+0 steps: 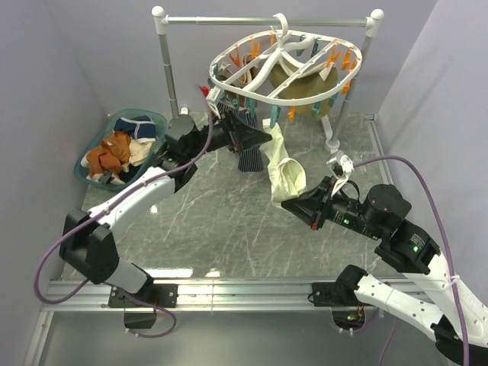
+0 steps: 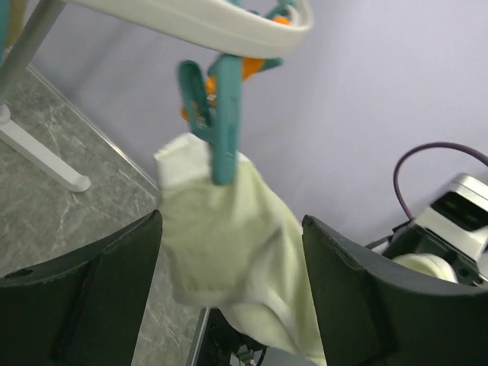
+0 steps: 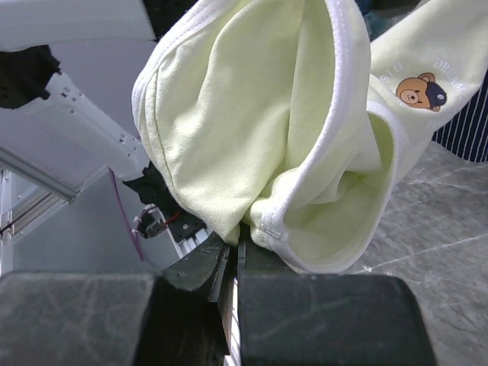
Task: Remove the underwear clipped to the hanger
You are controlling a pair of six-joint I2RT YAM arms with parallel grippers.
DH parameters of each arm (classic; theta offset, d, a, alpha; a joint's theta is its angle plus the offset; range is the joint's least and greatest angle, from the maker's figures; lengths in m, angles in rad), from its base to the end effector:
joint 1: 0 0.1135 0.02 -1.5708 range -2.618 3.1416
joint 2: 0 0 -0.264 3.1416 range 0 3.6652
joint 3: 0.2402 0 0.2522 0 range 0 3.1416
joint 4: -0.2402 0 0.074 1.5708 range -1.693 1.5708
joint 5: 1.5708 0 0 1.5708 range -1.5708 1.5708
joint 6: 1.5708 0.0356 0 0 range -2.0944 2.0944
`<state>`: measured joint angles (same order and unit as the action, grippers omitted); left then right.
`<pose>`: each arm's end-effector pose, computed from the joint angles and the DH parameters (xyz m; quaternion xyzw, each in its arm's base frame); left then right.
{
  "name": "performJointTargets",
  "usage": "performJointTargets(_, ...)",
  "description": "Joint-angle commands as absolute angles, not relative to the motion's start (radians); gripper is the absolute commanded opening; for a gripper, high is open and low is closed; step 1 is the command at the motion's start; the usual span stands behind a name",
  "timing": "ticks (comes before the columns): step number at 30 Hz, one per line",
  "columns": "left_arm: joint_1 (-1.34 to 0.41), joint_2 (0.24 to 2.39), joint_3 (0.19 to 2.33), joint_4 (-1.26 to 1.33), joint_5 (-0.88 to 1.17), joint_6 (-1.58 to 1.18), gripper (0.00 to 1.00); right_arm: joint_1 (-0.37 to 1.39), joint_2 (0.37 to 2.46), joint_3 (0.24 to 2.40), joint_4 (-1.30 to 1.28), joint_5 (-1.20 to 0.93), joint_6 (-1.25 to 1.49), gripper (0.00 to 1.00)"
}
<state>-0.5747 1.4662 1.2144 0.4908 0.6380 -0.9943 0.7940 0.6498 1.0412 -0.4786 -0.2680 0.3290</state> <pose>0.2775 -0.2050 0.3974 0.1190 0.6251 -0.6646 0.3916 0.0783 0.0931 0.4127 -0.2562 0.6902 0.4399 0.5143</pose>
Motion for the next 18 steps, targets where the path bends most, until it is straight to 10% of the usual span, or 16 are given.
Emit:
performJointTargets(1, -0.574, 1.531, 1.287, 0.578, 0.644, -1.005, 0.8, 0.787, 0.646, 1.068, -0.439, -0.318, 0.337, 0.0)
performJointTargets(18, -0.552, 1.733, 1.374, 0.959, 0.69, -1.325, 0.83, 0.781, 0.641, 1.086, -0.459, -0.371, 0.333, 0.0)
